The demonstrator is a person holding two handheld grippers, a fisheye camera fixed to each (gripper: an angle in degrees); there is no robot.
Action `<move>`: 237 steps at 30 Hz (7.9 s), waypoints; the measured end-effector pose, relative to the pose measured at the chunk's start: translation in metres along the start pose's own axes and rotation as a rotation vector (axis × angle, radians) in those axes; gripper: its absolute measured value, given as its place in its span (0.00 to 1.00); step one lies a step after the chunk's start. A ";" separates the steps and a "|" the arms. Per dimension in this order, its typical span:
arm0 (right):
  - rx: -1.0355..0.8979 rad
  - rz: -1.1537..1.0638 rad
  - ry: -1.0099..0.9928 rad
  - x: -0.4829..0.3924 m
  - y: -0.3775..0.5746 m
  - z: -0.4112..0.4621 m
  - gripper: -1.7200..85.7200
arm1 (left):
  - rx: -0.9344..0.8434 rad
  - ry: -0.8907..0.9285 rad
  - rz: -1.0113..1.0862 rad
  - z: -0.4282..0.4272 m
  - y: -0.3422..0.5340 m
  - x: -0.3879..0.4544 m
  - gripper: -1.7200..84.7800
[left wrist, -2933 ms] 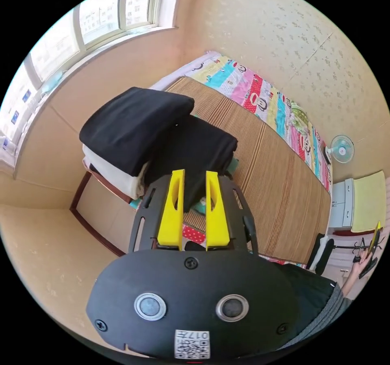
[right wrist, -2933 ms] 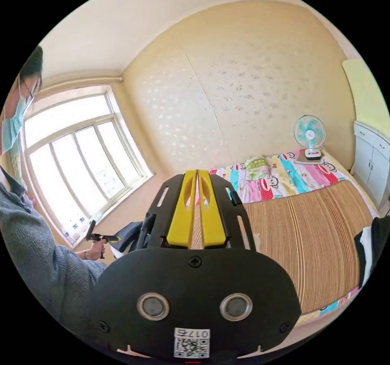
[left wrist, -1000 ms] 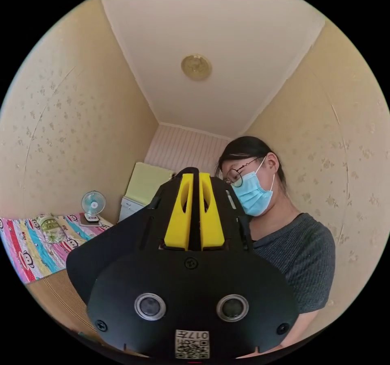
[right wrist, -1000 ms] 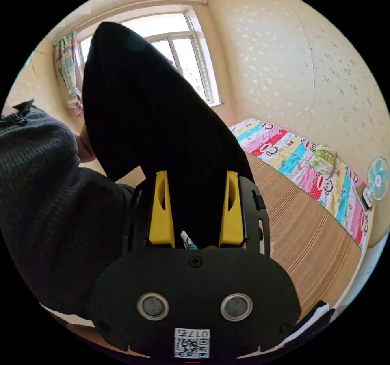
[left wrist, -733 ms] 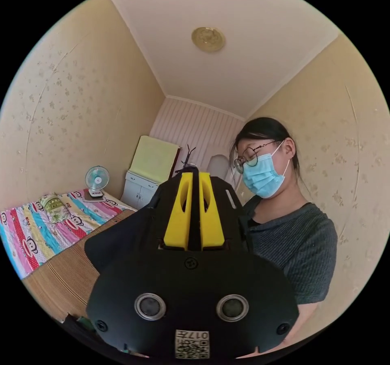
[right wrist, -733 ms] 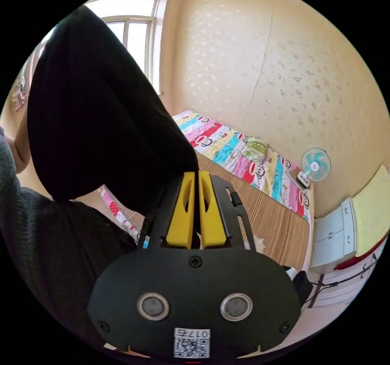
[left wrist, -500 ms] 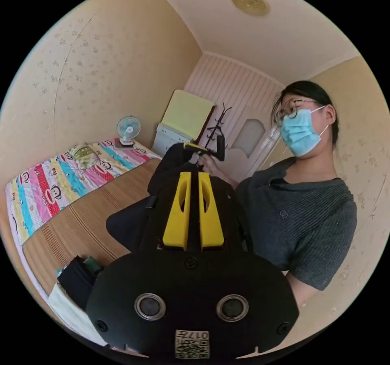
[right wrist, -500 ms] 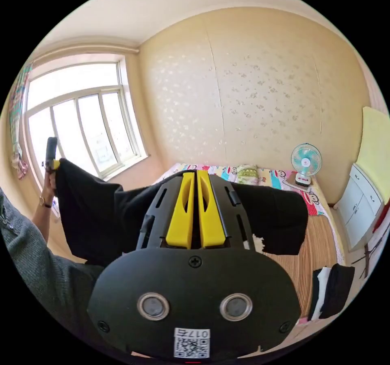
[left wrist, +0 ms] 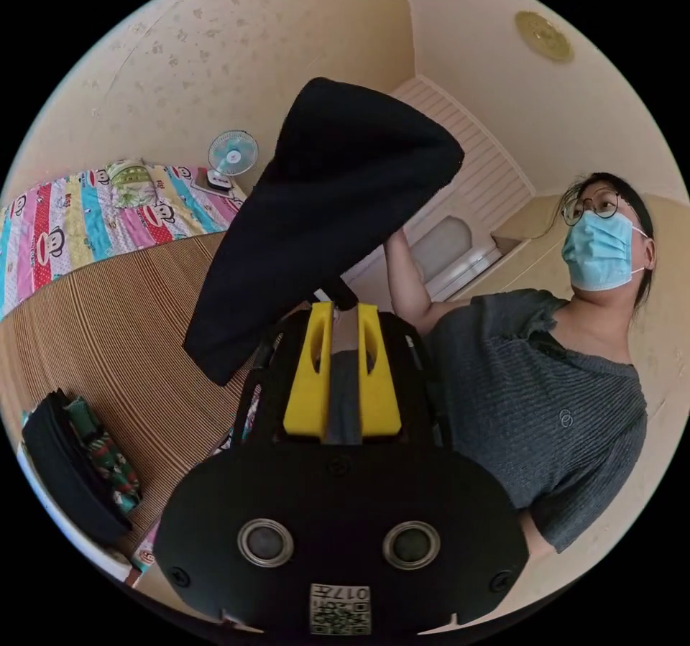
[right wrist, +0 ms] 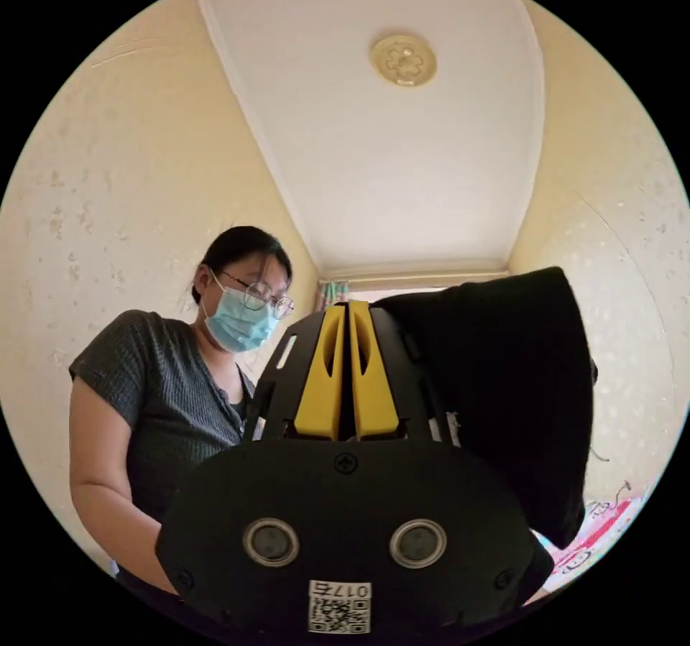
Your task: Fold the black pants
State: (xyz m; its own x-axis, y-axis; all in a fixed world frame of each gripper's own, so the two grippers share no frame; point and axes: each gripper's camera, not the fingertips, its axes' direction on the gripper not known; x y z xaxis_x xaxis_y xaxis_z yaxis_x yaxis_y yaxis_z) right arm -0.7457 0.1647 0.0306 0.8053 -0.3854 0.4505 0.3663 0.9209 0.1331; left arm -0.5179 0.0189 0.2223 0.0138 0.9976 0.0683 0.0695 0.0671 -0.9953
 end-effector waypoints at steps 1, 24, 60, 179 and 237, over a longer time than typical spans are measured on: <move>0.052 -0.045 -0.109 0.001 0.000 -0.008 0.03 | 0.015 -0.016 -0.005 -0.001 -0.002 -0.004 0.11; 0.811 0.341 -0.583 0.128 0.116 -0.141 0.04 | 0.036 0.430 0.032 0.083 -0.040 -0.156 0.07; 0.609 1.262 0.155 0.316 0.307 -0.219 0.02 | -0.111 0.002 0.371 0.194 0.065 -0.162 0.15; -0.561 -0.168 1.061 -0.284 0.031 0.129 0.07 | 0.777 -0.063 0.718 -0.260 -0.022 0.215 0.01; -1.005 1.704 1.161 0.112 0.305 -0.458 0.04 | -0.463 -0.018 -0.884 -0.139 0.200 -0.679 0.02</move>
State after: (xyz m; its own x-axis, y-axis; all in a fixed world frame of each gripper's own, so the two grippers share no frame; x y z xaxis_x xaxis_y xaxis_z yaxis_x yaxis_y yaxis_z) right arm -0.3302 0.3765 -0.2831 0.2220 0.2526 -0.9418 -0.9699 0.1565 -0.1867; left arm -0.3752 -0.6476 -0.0133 -0.2456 0.5928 0.7670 0.4295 0.7759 -0.4621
